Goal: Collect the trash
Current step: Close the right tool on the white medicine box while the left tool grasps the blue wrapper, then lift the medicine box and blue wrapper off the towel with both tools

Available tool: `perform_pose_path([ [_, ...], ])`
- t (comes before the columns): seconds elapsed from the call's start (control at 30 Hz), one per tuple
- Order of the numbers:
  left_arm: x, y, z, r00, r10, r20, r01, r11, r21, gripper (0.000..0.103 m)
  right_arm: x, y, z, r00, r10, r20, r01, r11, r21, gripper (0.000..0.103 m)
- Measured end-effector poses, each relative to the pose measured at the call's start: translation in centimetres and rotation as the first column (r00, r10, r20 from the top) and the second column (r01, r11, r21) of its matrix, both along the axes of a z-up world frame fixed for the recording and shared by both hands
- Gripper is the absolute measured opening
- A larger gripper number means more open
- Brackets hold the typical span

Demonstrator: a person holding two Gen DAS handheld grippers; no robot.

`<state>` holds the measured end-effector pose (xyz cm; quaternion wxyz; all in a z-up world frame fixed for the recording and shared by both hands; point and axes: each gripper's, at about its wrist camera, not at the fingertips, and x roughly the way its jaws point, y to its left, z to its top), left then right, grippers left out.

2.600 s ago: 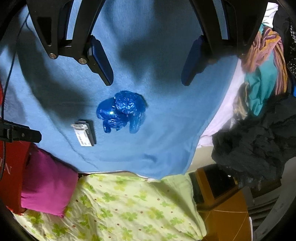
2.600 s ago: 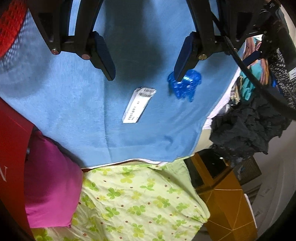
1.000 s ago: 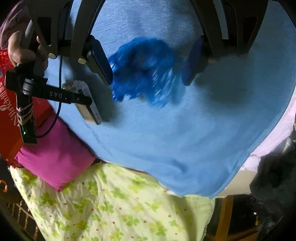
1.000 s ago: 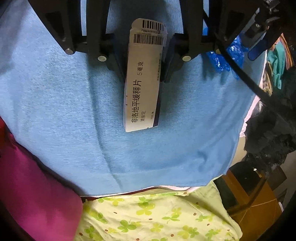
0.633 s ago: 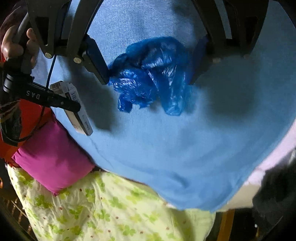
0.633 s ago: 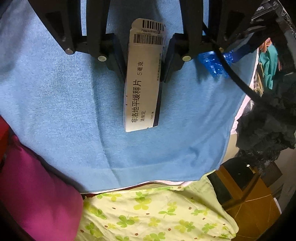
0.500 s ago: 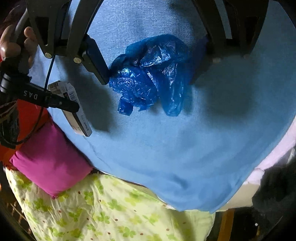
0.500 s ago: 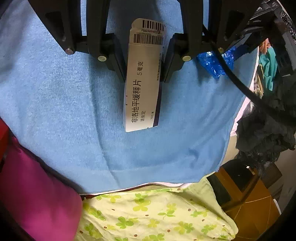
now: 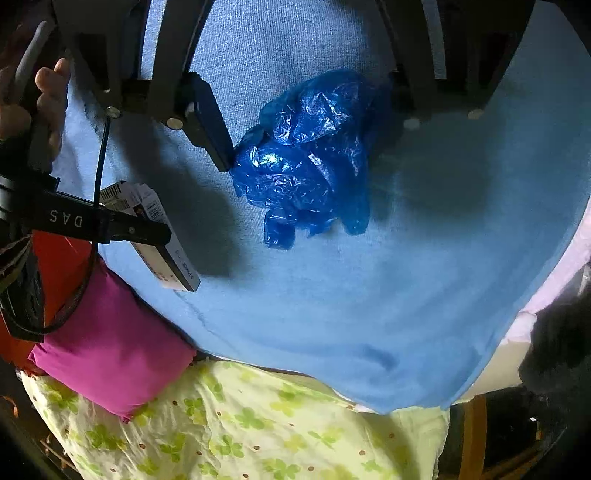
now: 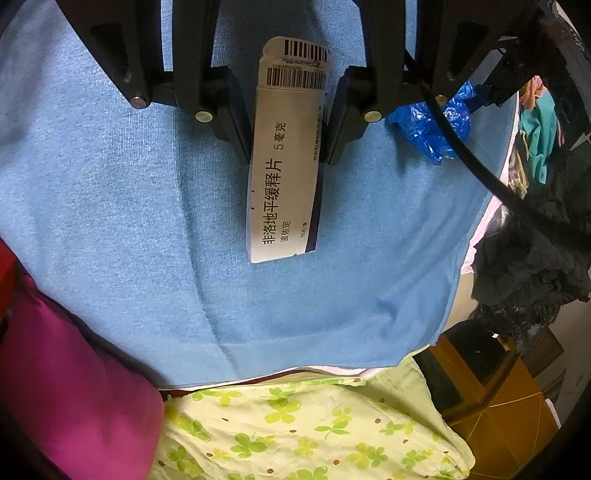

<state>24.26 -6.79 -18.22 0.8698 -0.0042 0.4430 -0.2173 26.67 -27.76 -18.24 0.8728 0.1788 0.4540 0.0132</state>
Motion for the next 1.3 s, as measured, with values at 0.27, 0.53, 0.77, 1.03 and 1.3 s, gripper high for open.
perform_pose_path([
  [0.27, -0.8, -0.5, 1.1, 0.998, 0.032, 0.056, -0.037, 0.996, 0.087, 0.068, -0.1, 0.3, 0.1, 1.0, 0.019, 0.012, -0.019, 1.0, -0.003, 0.042],
  [0.53, -2.2, 0.1, 2.4, 0.99, 0.059, 0.125, -0.078, 0.985, 0.153, 0.068, -1.0, 1.0, 0.8, 0.999, 0.036, 0.041, -0.036, 0.999, 0.007, 0.042],
  [0.77, -3.2, 0.1, 3.3, 0.985, 0.078, 0.157, -0.11, 0.973, 0.204, 0.068, -2.7, 1.4, 2.1, 0.995, 0.043, 0.084, -0.045, 0.999, 0.022, 0.042],
  [1.03, -5.8, -0.6, 4.6, 0.972, 0.069, 0.223, -0.126, 0.959, 0.252, 0.068, -7.3, 0.6, 3.4, 0.989, 0.029, 0.142, -0.038, 0.998, 0.059, 0.042],
  [1.3, -10.4, -2.0, 6.4, 0.939, 0.033, 0.342, -0.144, 0.942, 0.305, 0.068, -15.1, 0.2, 5.2, 0.967, 0.031, 0.253, -0.03, 1.0, -0.009, 0.042],
])
